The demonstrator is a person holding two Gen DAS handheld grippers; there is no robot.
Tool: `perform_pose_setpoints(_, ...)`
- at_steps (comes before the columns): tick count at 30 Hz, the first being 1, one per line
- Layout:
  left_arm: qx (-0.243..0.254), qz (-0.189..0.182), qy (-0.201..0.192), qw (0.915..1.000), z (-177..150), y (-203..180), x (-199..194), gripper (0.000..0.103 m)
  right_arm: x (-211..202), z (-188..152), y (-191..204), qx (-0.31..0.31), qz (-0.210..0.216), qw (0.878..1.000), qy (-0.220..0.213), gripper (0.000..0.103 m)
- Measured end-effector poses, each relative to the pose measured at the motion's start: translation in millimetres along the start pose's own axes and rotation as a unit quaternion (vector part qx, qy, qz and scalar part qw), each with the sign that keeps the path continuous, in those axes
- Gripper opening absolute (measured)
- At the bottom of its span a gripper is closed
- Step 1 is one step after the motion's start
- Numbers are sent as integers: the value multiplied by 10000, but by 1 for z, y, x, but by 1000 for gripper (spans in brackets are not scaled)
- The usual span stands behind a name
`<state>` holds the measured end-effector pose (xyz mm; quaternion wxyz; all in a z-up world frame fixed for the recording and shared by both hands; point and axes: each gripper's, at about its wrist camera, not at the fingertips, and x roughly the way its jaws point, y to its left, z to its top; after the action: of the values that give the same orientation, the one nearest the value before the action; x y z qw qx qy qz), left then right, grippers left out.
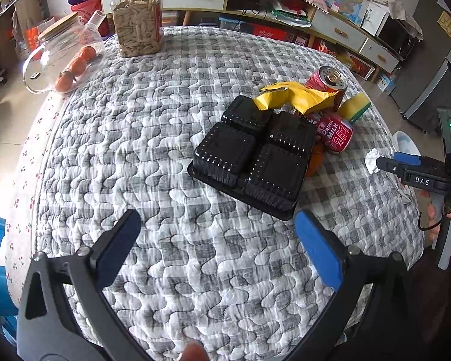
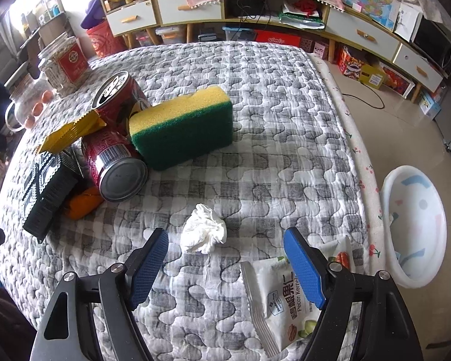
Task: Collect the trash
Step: 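Grasp the white tissue ball with the right tool while the left tool grasps the black plastic tray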
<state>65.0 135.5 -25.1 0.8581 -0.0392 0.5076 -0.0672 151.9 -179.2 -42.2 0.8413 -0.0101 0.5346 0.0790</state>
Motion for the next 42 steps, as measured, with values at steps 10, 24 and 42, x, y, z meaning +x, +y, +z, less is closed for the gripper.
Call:
perform_pose_setpoints(10,-86,74,70,9999,3,8,8,102,32,3,26,-480,-95,9983,307,32)
perform_pose_setpoints(24,-1091,-644,490,9907,20,24,43,102,1,6,9,-223,121,9997,11,28)
perform_pose_setpoints(42,-3071,-1767,56,9351,10,55,67,54,-23,-2,-13,-31,209,9995,-216,28)
